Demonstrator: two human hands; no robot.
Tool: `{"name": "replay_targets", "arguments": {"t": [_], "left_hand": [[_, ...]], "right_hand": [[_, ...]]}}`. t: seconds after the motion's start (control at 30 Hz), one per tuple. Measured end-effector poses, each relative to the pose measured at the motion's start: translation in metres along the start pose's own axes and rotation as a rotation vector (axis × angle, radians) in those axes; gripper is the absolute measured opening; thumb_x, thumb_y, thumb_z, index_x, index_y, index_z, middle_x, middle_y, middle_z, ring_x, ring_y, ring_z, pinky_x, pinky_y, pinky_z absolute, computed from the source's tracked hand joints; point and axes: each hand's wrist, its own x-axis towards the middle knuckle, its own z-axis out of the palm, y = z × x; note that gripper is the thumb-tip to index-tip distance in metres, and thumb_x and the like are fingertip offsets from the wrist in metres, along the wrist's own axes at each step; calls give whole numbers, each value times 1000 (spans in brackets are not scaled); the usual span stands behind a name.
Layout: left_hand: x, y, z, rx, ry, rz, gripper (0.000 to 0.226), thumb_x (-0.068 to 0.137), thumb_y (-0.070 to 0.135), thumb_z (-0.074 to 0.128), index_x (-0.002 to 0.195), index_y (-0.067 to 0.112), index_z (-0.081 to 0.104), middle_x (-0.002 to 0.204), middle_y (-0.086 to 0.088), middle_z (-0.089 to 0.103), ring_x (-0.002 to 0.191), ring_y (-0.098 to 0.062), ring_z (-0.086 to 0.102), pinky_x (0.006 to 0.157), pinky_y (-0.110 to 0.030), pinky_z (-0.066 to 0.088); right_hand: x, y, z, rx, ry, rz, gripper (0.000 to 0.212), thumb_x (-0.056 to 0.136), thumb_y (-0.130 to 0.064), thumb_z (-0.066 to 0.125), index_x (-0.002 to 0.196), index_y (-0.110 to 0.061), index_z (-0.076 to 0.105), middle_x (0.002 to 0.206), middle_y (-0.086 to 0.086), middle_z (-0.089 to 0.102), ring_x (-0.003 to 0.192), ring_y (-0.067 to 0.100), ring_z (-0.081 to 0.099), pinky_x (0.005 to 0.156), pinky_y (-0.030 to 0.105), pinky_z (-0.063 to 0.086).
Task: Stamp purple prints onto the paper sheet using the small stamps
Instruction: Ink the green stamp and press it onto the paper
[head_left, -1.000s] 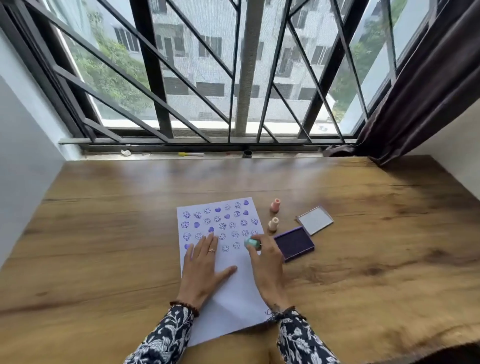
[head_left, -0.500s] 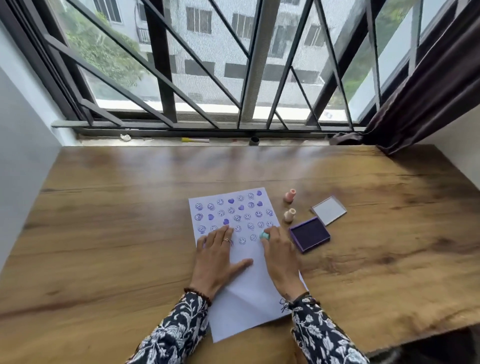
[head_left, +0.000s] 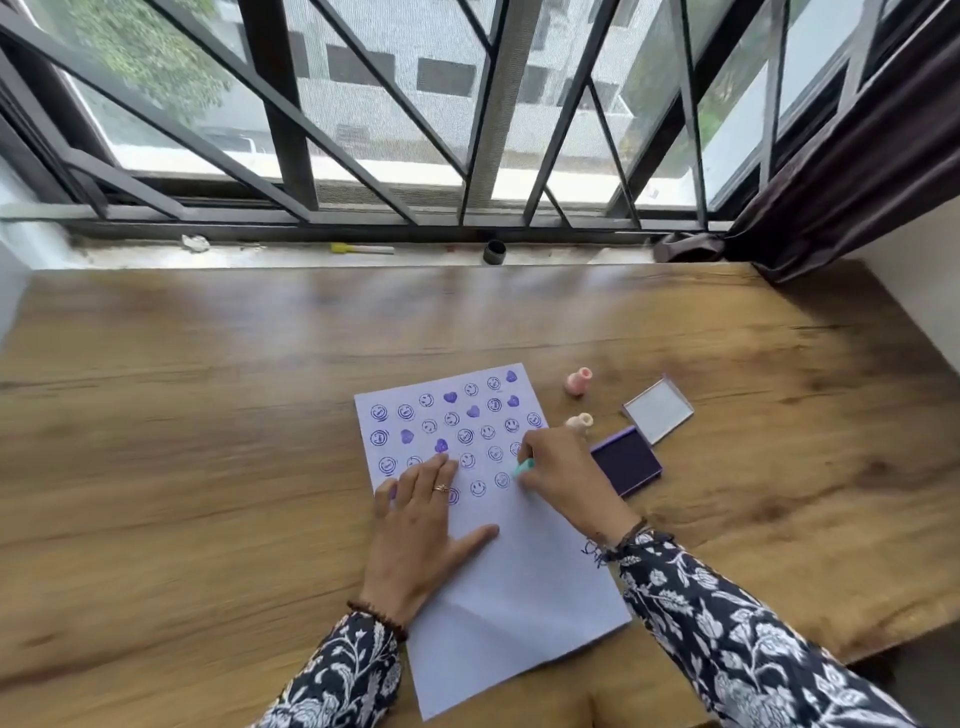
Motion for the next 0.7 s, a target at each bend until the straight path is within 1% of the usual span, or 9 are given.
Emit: {"name": "replay_targets", "arguments": {"t": [0.07, 0.23, 0.37, 0.43, 0.5, 0.53, 0.57, 0.63, 0.7], "left_hand": [[0, 0, 0, -1, 4, -5, 80, 59, 66, 66, 120, 15, 53, 126, -1, 60, 112, -21, 57, 92, -44, 45], [1, -1, 1, -35, -29, -19, 80, 62, 66, 63, 124, 18, 49, 132, 0, 54, 120, -21, 50, 98, -41, 31], [1, -2, 0, -70, -51, -31, 79, 62, 67, 62, 125, 21, 45, 136, 3, 49, 125, -19, 43, 101, -41, 29], [1, -2, -1, -79, -61, -41, 80, 62, 69, 61, 125, 23, 44, 138, 5, 47, 127, -18, 40, 101, -38, 23], [2, -2, -3, -65, -77, -46, 82, 60, 73, 55, 126, 26, 41, 139, 8, 43, 128, -15, 37, 100, -34, 18], [4, -1, -4, -58, -89, -49, 83, 60, 75, 53, 127, 27, 40, 140, 9, 42, 129, -14, 35, 100, -34, 18], [5, 0, -5, -55, -100, -58, 83, 61, 75, 54, 127, 27, 39, 140, 9, 40, 129, -13, 33, 100, -34, 17], [8, 7, -5, -67, -115, -88, 77, 65, 68, 58, 127, 27, 38, 138, 8, 40, 130, -14, 31, 100, -35, 15], [12, 21, -4, -67, -120, -95, 69, 70, 58, 59, 127, 26, 38, 137, 6, 40, 130, -15, 29, 101, -36, 13]], "right_hand": [[3, 0, -3, 4, -27, -26, 16, 69, 8, 54, 79, 5, 66, 86, 23, 70, 81, 30, 59, 63, 30, 32], [0, -3, 1, -26, -43, -68, 13, 70, 9, 48, 76, 11, 59, 84, 29, 64, 84, 39, 56, 75, 47, 43], [-4, 0, 0, -26, -36, -76, 19, 75, 5, 48, 87, 5, 63, 95, 23, 67, 94, 34, 58, 82, 38, 41], [-8, 8, 0, 176, -8, -2, 16, 76, 3, 56, 88, 2, 66, 87, 15, 68, 85, 25, 61, 75, 28, 46], [-15, 18, -1, 510, 69, 146, 12, 74, -2, 68, 85, -4, 69, 74, 4, 65, 61, 7, 62, 58, 12, 48], [-19, 24, -2, 705, 111, 229, 13, 73, -3, 72, 86, -5, 70, 72, 4, 65, 52, 2, 61, 53, 9, 48], [-23, 32, -3, 908, 136, 294, 16, 73, -2, 73, 89, -3, 71, 73, 7, 66, 51, 2, 61, 52, 10, 50], [-32, 47, -7, 1262, 140, 351, 18, 78, 3, 68, 95, 5, 68, 78, 10, 68, 60, 9, 64, 57, 14, 56], [-40, 59, -14, 1467, 129, 368, 12, 81, 3, 63, 92, 5, 67, 82, 9, 68, 69, 14, 65, 58, 15, 58]]}}
